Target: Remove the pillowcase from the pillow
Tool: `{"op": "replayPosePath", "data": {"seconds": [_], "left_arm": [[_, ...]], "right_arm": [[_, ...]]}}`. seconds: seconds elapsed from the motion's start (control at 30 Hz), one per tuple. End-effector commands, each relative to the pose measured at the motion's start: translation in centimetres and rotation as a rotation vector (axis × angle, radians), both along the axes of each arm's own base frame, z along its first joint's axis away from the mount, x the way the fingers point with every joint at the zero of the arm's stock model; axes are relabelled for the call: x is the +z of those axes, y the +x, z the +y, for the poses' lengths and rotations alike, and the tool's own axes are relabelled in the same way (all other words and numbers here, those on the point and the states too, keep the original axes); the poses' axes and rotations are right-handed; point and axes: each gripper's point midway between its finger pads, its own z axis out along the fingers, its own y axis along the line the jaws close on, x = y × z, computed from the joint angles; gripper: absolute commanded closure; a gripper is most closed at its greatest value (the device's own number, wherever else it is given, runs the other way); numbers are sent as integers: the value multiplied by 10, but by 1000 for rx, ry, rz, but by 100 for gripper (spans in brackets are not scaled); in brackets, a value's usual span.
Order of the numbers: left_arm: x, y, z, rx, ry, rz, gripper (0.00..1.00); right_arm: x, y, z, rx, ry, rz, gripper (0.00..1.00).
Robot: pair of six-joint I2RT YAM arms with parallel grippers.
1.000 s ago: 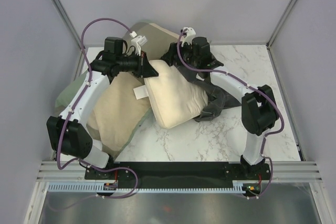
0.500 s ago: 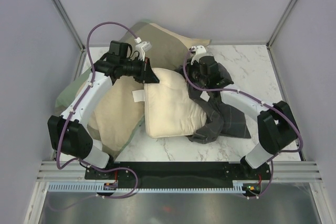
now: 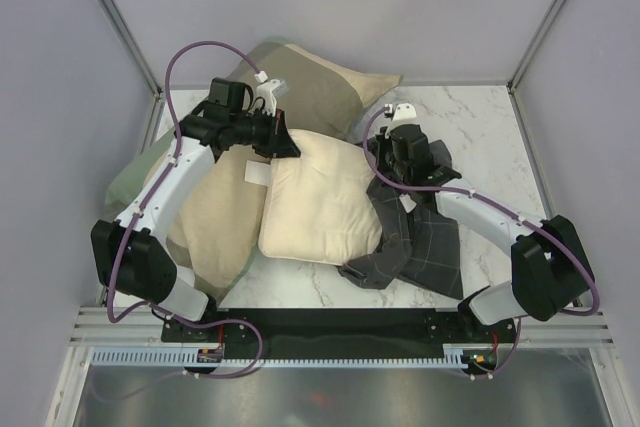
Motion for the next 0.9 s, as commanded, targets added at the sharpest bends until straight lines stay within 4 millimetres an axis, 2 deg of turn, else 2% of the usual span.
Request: {"op": "replayPosePath", "data": {"seconds": [0.0, 0.13, 0.17, 0.3, 0.37, 0.53, 0.63, 0.67, 0.73, 0.77, 0.8, 0.83, 0.87], "left_arm": [[54, 28, 18, 85, 11, -266, 98], [55, 29, 22, 96, 13, -267, 98], [55, 29, 23, 99, 14, -266, 98], [57, 34, 31, 125, 17, -270, 98], [57, 34, 33, 131, 15, -266, 98], [52, 36, 29, 117, 1, -242, 98], [50, 41, 35, 156, 20, -244, 98], [48, 44, 40, 176, 26, -238, 98], [47, 50, 49, 219, 28, -226, 98], [47, 55, 58, 254, 22, -213, 98], [46, 58, 63, 274, 17, -205, 98], [46, 61, 68, 294, 15, -199, 98], [45, 65, 77, 327, 9, -188, 98]], "right_arm": [[-48, -19, -52, -118, -161, 141, 100], [-61, -19, -83, -191, -155, 181, 100], [-64, -21, -82, -185, -156, 187, 100], [-69, -19, -102, -223, -166, 202, 100], [-69, -18, -100, -210, -158, 206, 100], [-61, -18, -74, -75, -91, 209, 100], [-40, -22, -64, -34, -40, 188, 96], [-23, -24, -62, -19, -20, 153, 95], [-6, -31, -60, 6, 2, 132, 81], [16, -35, -58, 23, 26, 88, 75], [27, -39, -59, 30, 33, 71, 50], [32, -47, -60, 38, 29, 78, 39], [54, -53, -63, 41, 41, 29, 32]]}}
